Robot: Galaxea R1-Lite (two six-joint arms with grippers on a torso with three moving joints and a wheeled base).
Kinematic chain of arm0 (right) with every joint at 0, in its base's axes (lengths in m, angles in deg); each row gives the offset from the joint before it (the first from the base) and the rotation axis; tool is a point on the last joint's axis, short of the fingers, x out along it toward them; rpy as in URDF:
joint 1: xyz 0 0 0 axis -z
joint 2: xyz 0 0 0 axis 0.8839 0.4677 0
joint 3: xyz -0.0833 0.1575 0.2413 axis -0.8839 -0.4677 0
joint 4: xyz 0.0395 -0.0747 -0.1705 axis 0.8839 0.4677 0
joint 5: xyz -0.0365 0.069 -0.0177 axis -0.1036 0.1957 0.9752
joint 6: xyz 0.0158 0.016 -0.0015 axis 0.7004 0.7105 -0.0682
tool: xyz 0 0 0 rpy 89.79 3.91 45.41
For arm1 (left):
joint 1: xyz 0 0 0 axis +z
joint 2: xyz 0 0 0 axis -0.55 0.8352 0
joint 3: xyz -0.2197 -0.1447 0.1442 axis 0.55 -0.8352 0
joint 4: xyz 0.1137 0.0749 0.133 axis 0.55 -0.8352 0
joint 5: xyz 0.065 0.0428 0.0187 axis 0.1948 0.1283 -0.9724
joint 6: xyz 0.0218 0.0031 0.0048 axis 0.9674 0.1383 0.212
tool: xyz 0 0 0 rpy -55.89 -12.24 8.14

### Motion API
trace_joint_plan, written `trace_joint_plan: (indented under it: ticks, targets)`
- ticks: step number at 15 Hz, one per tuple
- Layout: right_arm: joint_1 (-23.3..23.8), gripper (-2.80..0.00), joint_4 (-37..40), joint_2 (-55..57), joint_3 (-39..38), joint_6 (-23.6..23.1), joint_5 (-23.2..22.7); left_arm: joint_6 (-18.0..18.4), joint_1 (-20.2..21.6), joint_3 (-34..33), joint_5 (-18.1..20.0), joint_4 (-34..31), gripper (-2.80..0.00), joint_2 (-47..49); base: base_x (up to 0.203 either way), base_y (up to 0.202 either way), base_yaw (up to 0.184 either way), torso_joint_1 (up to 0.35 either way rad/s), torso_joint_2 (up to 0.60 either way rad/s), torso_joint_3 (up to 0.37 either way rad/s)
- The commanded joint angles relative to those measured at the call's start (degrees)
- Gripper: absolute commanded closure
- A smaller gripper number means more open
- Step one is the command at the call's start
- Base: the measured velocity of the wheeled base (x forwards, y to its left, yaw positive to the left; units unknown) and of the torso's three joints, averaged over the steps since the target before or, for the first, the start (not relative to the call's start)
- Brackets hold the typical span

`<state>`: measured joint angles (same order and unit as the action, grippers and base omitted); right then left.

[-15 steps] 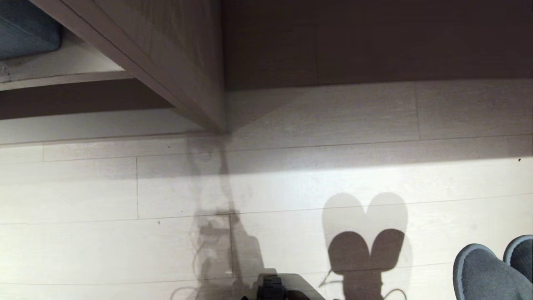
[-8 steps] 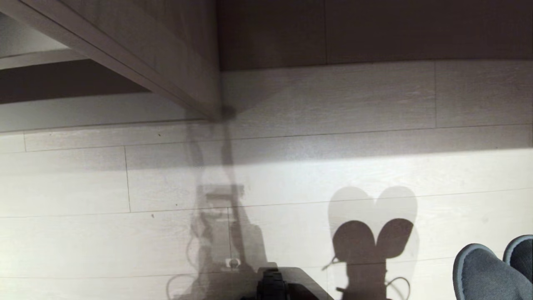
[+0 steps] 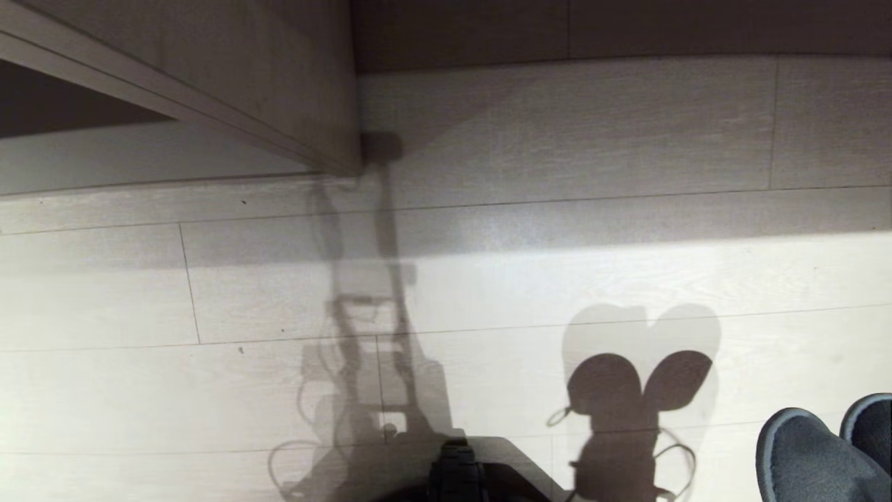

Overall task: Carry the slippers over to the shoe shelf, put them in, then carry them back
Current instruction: Place the slippers on the floor

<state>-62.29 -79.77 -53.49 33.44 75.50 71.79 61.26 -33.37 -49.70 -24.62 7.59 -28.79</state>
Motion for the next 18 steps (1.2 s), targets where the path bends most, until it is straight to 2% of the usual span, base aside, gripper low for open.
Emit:
trace_joint_plan:
  ticks: [1,4,6,9,11,16,18]
  targets:
    - [0.0,0.0,0.0,0.0,0.0,0.0,0.0,0.0,0.0,0.0,0.0,0.0,0.0,0.0,0.0,0.0,0.0,-0.002,0.0,-0.202]
    - [-0.1,0.0,-0.1,0.0,0.3,-0.3,-0.1,0.1,0.0,0.0,0.0,0.0,0.0,0.0,0.0,0.0,0.0,0.004,0.0,-0.112]
    - [-0.1,0.0,-0.1,1.2,4.1,-0.2,-0.7,0.0,0.0,0.0,0.0,0.0,0.0,0.0,0.0,0.0,0.0,-0.001,0.0,-0.018]
    - [-0.2,0.0,-0.9,14.0,11.7,-0.3,-1.2,0.1,0.0,0.0,0.0,0.0,0.0,0.0,0.0,0.0,0.0,0.0,0.0,0.0]
    - [-0.2,0.0,-4.6,26.6,16.2,-0.3,-1.3,0.2,0.0,0.0,0.0,0.0,0.0,0.0,0.0,0.0,0.0,0.0,0.0,0.0]
    - [0.0,0.0,-28.7,64.4,28.6,-2.4,-1.0,0.2,0.0,0.0,0.0,0.0,0.0,0.0,0.0,0.0,0.0,0.0,0.0,0.0]
    - [0.1,0.0,-40.4,76.9,35.0,-5.2,-0.6,0.2,0.0,0.0,0.0,0.0,0.0,0.0,0.0,0.0,0.0,0.0,0.0,0.0]
